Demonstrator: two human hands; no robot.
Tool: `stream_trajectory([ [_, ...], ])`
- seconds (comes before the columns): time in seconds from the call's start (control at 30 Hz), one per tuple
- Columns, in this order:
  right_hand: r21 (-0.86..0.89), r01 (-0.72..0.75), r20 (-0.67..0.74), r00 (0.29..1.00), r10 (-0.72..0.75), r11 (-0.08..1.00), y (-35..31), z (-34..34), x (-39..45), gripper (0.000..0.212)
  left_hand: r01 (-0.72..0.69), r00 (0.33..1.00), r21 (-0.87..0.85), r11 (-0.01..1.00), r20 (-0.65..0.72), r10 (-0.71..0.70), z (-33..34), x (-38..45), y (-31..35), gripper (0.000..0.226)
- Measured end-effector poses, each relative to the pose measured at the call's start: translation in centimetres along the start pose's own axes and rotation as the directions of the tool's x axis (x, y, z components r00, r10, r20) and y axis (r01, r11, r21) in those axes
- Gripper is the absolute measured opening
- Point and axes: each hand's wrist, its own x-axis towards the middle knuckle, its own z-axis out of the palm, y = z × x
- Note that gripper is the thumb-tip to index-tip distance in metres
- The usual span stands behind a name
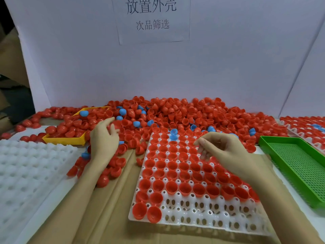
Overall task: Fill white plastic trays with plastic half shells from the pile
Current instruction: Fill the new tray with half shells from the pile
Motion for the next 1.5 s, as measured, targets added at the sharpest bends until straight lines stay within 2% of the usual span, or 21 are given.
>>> stream_trajectory([
  [0.1, -0.005, -0.02, -0.015, 1.0, 0.02, 1.0, 0.3, -0.2, 0.0, 0.02, -0.161, 0.986, 0.287, 0.944, 0.008, 0.165, 0.3, -0.6, -0.1, 0.038],
  [0.13, -0.002, -0.024, -0.016, 1.0, 0.024, 1.0, 0.2, -0.3, -0.1, 0.02, -0.223, 0.974, 0.296, 0.929, 0.043, 0.22, 0.4, -0.8, 0.2, 0.035],
  [0.2, 0.014, -0.033, -0.023, 0.999, 0.033, 0.999, 0.0, -0.4, -0.2, 0.021, -0.342, 0.932, 0.204, 0.917, 0.199, 0.303, 0.8, -1.2, 0.6, 0.023],
  [0.27, 0.023, -0.044, -0.031, 0.999, 0.044, 0.999, -0.3, -0.5, -0.4, 0.021, -0.371, 0.871, 0.144, 0.918, 0.396, 0.29, 1.6, -1.9, 0.8, 0.019],
  [0.33, 0.024, -0.051, -0.037, 0.998, 0.051, 0.998, -0.5, -0.5, -0.5, 0.021, -0.353, 0.855, 0.185, 0.917, 0.461, 0.236, 2.5, -2.6, 0.6, 0.023],
  [0.47, 0.036, -0.057, -0.047, 0.997, 0.059, 0.998, -0.9, -0.7, -0.8, 0.021, -0.308, 0.871, 0.176, 0.935, 0.448, 0.203, 3.1, -2.4, 0.0, 0.021],
  [0.7, 0.033, -0.073, -0.053, 0.996, 0.075, 0.997, -1.0, -1.0, -1.0, 0.021, -0.385, 0.884, 0.294, 0.875, 0.39, 0.258, 2.8, -1.7, -1.0, 0.049],
  [0.77, 0.034, -0.075, -0.058, 0.995, 0.077, 0.997, -1.0, -1.1, -1.0, 0.021, -0.347, 0.888, 0.284, 0.894, 0.406, 0.215, 2.8, -1.5, -1.5, 0.047],
  [0.9, 0.032, -0.078, -0.065, 0.995, 0.08, 0.996, -0.9, -1.2, -1.0, 0.021, -0.383, 0.887, 0.388, 0.838, 0.409, 0.216, 3.1, -1.1, -2.8, 0.039],
  [1.07, 0.019, -0.083, -0.063, 0.994, 0.084, 0.996, -0.8, -1.3, -1.0, 0.021, -0.373, 0.897, 0.306, 0.876, 0.362, 0.255, 2.9, -0.8, -2.3, 0.018],
  [1.17, 0.021, -0.087, -0.066, 0.994, 0.088, 0.996, -0.8, -1.3, -1.0, 0.021, -0.416, 0.9, 0.135, 0.899, 0.205, 0.385, 1.9, -1.3, 0.1, 0.016],
  [1.23, 0.02, -0.087, -0.068, 0.994, 0.088, 0.996, -0.9, -1.3, -1.0, 0.021, -0.309, 0.93, -0.183, 0.933, 0.147, 0.336, 1.3, -2.0, 2.6, 0.017],
  [1.3, 0.027, -0.078, -0.059, 0.995, 0.08, 0.997, -1.1, -1.2, -1.1, 0.018, -0.048, 0.931, -0.493, 0.869, 0.292, 0.217, 0.9, -3.1, 5.0, 0.017],
  [1.33, 0.031, -0.067, -0.048, 0.997, 0.068, 0.997, -1.3, -1.2, -1.1, 0.015, 0.095, 0.898, -0.59, 0.802, 0.398, 0.186, 0.8, -3.8, 6.1, 0.018],
  [1.4, 0.039, -0.02, -0.009, 1.0, 0.021, 0.999, -1.8, -1.0, -1.3, 0.017, 0.314, 0.808, -0.667, 0.676, 0.561, 0.178, 0.9, -5.1, 7.5, 0.023],
  [1.43, 0.053, 0.005, 0.019, 1.0, -0.006, 0.999, -2.0, -0.8, -1.5, 0.024, 0.374, 0.771, -0.666, 0.645, 0.61, 0.183, 0.9, -5.8, 8.0, 0.026],
  [1.5, 0.093, 0.036, 0.082, 0.996, -0.044, 0.995, -2.4, -0.4, -1.7, 0.038, 0.418, 0.726, -0.633, 0.651, 0.664, 0.179, 1.1, -6.8, 8.7, 0.031],
])
